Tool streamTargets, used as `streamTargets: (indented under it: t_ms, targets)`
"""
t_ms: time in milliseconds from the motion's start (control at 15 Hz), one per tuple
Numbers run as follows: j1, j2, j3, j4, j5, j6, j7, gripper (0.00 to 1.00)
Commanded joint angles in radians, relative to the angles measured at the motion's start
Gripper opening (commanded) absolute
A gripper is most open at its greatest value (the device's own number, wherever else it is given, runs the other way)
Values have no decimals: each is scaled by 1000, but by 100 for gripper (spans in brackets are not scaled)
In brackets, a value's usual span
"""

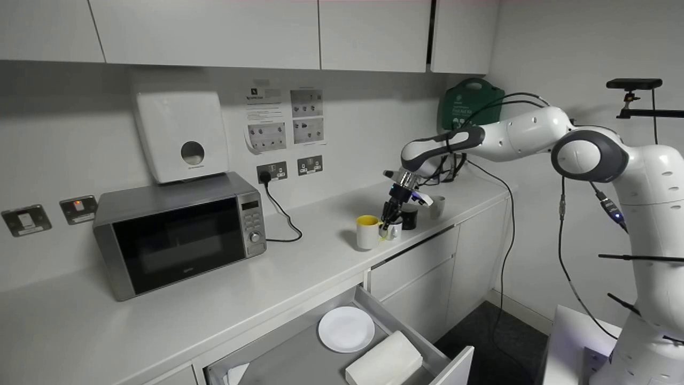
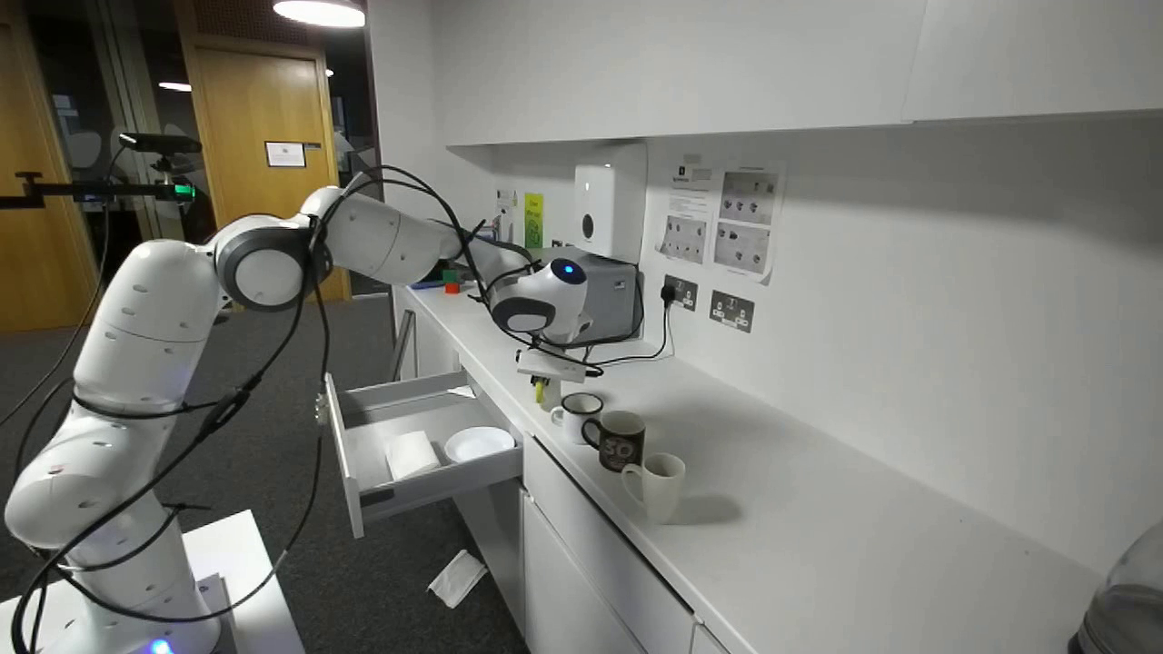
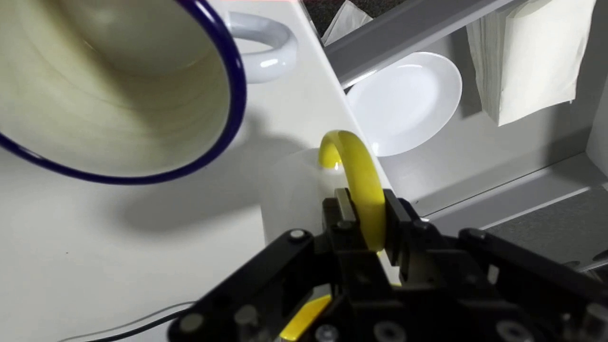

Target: Pick the cup and put it in the drawer

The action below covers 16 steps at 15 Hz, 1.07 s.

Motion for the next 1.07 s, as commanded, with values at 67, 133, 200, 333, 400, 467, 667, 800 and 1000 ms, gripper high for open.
streamTargets:
  t_ms: [67,133,200,333,400,467,667,800,1000]
  targets:
    - [-8,-170,-12,-190,109,34,7,5]
    - [-4,-197,-20,-221,138,34,16,5]
    - [1,-222,-29,-251,167,34,26,5]
    - [13,-274,-46,-311,220,38,35,5]
    - [21,-298,-54,-339,243,41,36,5]
    - [30,-322,-62,-365,259,43,37,5]
    - [67,-383,-81,-431,278,58,53,5]
    - [99,-423,-84,-470,259,81,88,5]
    - [159,-465,-73,-514,216,145,168,5]
